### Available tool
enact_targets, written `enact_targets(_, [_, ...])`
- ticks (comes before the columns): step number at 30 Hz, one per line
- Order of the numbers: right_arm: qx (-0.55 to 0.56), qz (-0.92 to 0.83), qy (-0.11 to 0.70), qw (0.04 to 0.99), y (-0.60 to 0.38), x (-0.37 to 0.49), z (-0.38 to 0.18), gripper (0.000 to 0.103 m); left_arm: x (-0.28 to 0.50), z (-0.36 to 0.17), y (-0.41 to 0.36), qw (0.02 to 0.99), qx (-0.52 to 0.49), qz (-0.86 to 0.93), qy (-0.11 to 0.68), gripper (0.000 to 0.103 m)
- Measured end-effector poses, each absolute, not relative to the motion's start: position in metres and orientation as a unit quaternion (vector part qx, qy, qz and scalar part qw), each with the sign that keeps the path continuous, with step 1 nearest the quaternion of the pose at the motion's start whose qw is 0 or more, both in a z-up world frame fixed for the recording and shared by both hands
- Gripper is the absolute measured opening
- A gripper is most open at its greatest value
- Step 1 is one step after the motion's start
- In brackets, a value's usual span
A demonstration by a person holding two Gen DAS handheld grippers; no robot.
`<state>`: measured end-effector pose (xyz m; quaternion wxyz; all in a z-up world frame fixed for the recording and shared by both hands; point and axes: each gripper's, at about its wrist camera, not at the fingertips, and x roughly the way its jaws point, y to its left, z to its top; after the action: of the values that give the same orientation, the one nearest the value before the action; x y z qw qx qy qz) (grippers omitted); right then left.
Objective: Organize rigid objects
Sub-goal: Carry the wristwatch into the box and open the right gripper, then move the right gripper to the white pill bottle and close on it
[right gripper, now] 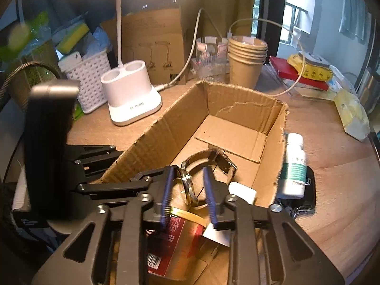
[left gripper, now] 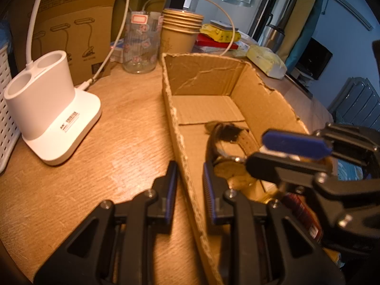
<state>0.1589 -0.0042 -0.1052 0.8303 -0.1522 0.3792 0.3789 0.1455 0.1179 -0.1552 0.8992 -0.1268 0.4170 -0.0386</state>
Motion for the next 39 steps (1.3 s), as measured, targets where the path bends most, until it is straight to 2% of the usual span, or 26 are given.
enact_targets(15, [-0.117,0.35,0.353,0.86,-0.052,0.149,-0.086,0.035,0.144,-0.155,0.119,0.899,-0.127,-0.038,0.417,0.023])
enact_targets(28, [-0.073,0.284,0.346,0.891,-0.108,0.162,-0.083,0.058,0.144,-0.155,0.119,0.899,-0.127,-0.038,0.417,0.023])
enact_targets(39, [-0.061,0.245,0.366,0.896,-0.127,0.192,-0.105,0.059,0.144,-0.155,0.118,0.899,-0.127,-0.038,0.417,0.023])
